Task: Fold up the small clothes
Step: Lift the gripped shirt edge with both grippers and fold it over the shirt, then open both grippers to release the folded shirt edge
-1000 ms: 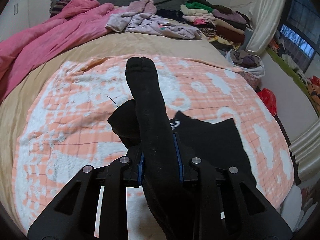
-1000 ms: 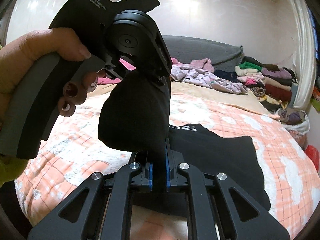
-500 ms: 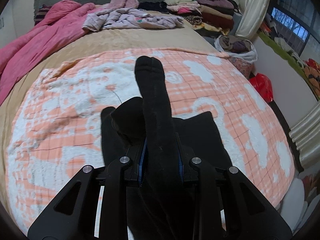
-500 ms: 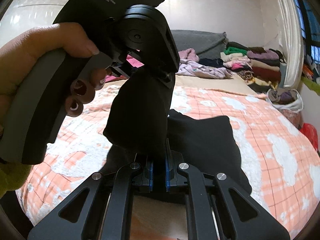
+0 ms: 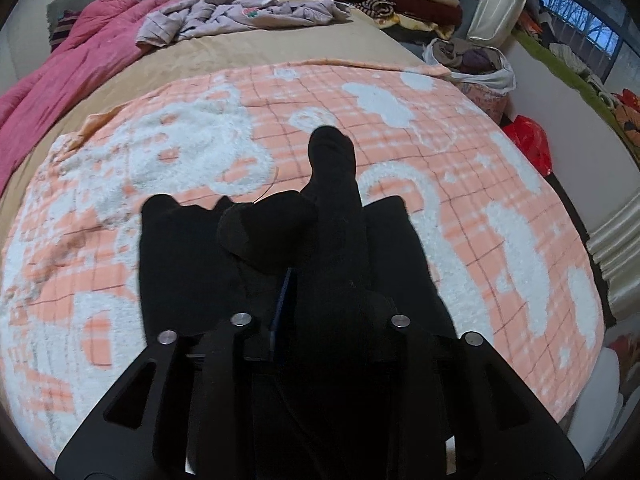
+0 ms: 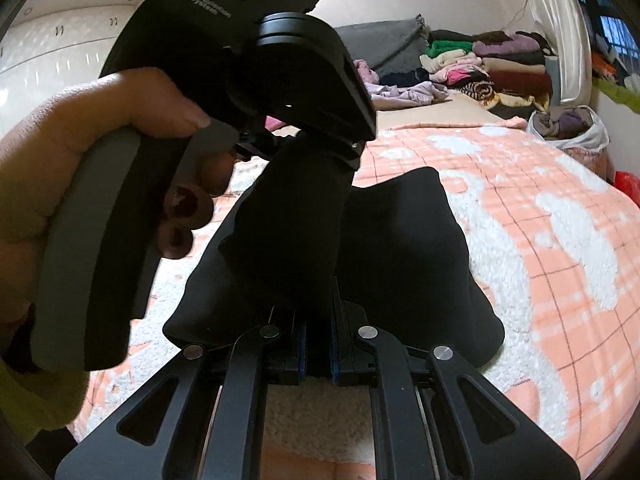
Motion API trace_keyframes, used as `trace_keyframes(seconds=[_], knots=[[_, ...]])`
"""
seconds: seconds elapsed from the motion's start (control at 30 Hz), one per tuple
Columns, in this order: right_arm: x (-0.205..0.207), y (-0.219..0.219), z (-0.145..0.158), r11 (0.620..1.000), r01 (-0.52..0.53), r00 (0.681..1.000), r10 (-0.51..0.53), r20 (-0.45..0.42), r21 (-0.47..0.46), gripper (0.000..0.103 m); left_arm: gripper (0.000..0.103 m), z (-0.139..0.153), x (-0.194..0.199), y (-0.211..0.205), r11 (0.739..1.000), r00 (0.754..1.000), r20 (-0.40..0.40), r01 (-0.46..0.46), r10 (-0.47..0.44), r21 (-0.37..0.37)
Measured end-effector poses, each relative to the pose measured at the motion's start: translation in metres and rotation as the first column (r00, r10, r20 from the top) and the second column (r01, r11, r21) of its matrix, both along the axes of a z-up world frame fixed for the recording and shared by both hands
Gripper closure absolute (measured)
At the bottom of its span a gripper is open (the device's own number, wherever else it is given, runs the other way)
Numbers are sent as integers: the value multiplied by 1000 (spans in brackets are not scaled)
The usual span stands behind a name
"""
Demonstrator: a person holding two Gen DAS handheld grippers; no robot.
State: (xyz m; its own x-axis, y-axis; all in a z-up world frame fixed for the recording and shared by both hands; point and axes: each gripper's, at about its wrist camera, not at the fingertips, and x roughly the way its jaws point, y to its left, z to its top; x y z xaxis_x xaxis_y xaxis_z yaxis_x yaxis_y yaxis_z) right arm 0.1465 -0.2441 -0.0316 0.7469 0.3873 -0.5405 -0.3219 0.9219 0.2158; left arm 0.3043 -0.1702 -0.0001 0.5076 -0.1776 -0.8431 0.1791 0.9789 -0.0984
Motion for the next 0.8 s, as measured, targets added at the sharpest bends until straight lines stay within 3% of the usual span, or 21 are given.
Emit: trace_keyframes(seconds=[0.1,0.17,0.33,0.4,0.57,0.63,0.77,0.8], knots=[[0,-2,-2,1000,6,1000,-6,-10,15,96,74,-1,4,-5,1000,1000,0,11,-11,-24],[1,-5,-5,999,13,999,-11,-31,39,96,53,1,4,-5,995,999,5,35,-35,-90],[10,-22,-21,990,47,990,-29,-136,132,95,52,20,-10,8,982,998,61,41,-30,-183],[12,-29,-24,980,53,986,-22,-164,192,94,52,26,-16,21,984,996,86,22,-7,-175],[12,-35,-25,971,61,983,-18,-185,230,86,52,24,-28,60,992,991,117,-55,68,-113],[12,-36,-23,968,60,981,-12,-193,244,81,52,21,-34,73,993,988,127,-79,90,-88],[12,-50,-17,939,45,977,30,-211,342,38,51,14,-45,93,993,983,146,-105,112,-54],[13,-53,-14,931,48,977,33,-213,361,35,51,13,-48,100,992,982,150,-112,119,-52]])
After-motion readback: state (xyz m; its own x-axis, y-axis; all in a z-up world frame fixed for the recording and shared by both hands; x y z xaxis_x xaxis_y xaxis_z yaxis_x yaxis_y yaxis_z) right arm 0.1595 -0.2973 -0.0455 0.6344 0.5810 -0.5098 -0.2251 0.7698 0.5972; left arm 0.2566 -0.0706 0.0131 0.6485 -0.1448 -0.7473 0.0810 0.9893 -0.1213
